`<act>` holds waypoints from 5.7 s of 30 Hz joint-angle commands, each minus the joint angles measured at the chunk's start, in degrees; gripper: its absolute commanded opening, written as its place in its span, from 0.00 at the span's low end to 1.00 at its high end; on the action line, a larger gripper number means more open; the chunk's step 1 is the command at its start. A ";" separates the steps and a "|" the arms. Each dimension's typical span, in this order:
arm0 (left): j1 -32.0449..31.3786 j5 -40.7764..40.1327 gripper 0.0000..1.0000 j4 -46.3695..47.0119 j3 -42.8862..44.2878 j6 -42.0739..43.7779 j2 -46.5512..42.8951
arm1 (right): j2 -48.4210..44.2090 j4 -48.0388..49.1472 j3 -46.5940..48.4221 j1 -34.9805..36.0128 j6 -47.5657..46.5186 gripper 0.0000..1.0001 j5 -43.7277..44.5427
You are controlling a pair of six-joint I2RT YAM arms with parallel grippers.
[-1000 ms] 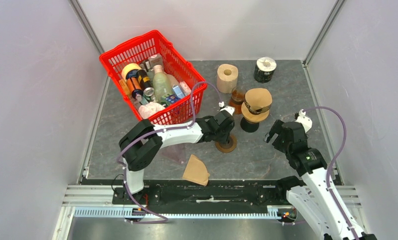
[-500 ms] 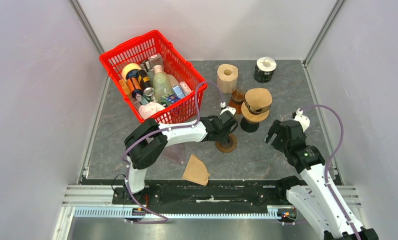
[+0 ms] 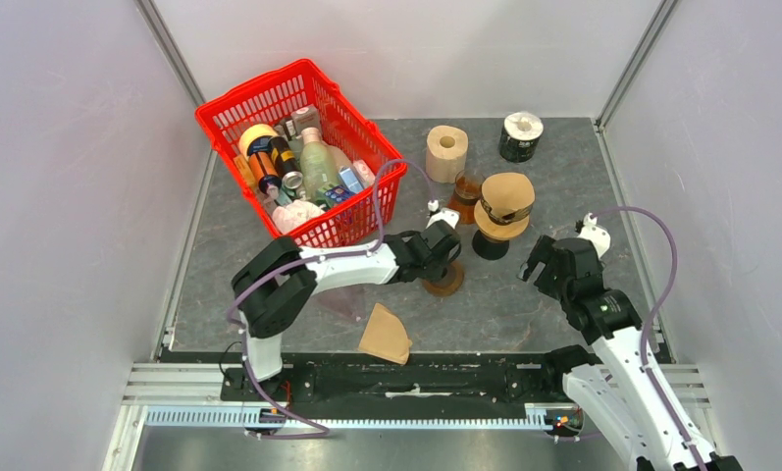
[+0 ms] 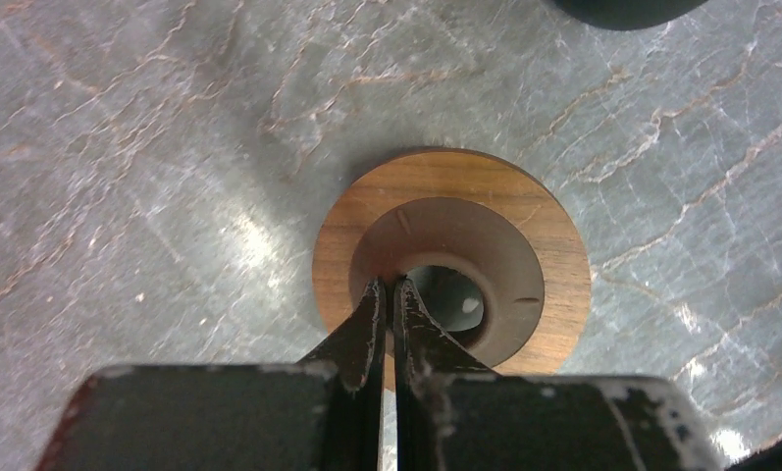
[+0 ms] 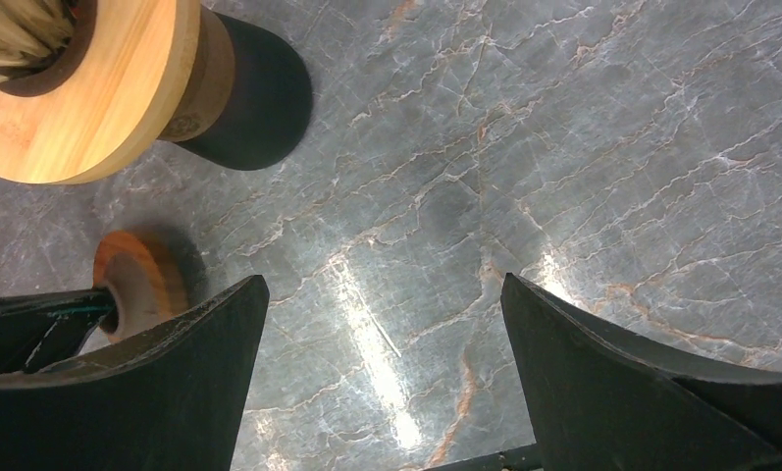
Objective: Place the coffee filter in the dripper
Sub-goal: Pick up the dripper holder from the center of the board, then place the dripper holder onto the coffee server.
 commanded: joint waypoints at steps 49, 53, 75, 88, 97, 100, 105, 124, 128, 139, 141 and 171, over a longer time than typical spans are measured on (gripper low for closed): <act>-0.18 -0.04 0.02 41.99 -24.99 16.77 -38.99 | 15.40 31.10 17.94 9.34 -0.33 0.68 -42.84; -0.17 -0.73 0.02 42.29 -24.86 17.04 -39.08 | 17.02 29.46 19.14 10.45 -0.16 0.58 -40.79; -0.17 -3.28 0.35 40.82 -23.30 18.80 -39.41 | 22.74 21.15 27.67 12.23 -5.84 0.05 -33.92; 0.27 -15.57 0.87 39.56 -28.48 17.89 -45.27 | 36.76 10.59 52.98 12.38 -27.71 0.03 -7.17; 1.36 -24.52 0.89 38.66 -31.51 19.72 -47.00 | 55.14 16.07 61.31 16.70 -53.00 0.03 17.47; 1.74 -25.88 0.89 39.04 -32.32 20.01 -47.54 | 60.63 16.40 64.05 17.24 -55.75 0.03 22.75; 2.12 -27.71 0.90 38.92 -32.74 20.65 -47.60 | 66.52 16.48 65.26 18.60 -59.72 0.03 25.64; 2.93 -27.07 0.91 39.02 -33.90 19.94 -49.43 | 75.39 18.46 61.65 22.77 -69.85 0.04 33.84; 3.12 -27.20 0.91 39.05 -34.01 19.85 -49.42 | 76.17 16.96 61.78 23.11 -71.17 0.04 34.27; 3.37 -27.29 0.92 39.16 -33.97 19.86 -49.41 | 78.41 13.06 61.91 23.47 -71.30 0.07 32.15; 3.50 -27.47 0.92 39.12 -34.00 19.85 -49.39 | 78.53 12.43 61.59 23.62 -71.13 0.08 31.37; 3.84 -27.49 0.93 39.00 -33.82 19.72 -49.28 | 80.39 5.70 61.91 24.56 -72.75 0.31 28.37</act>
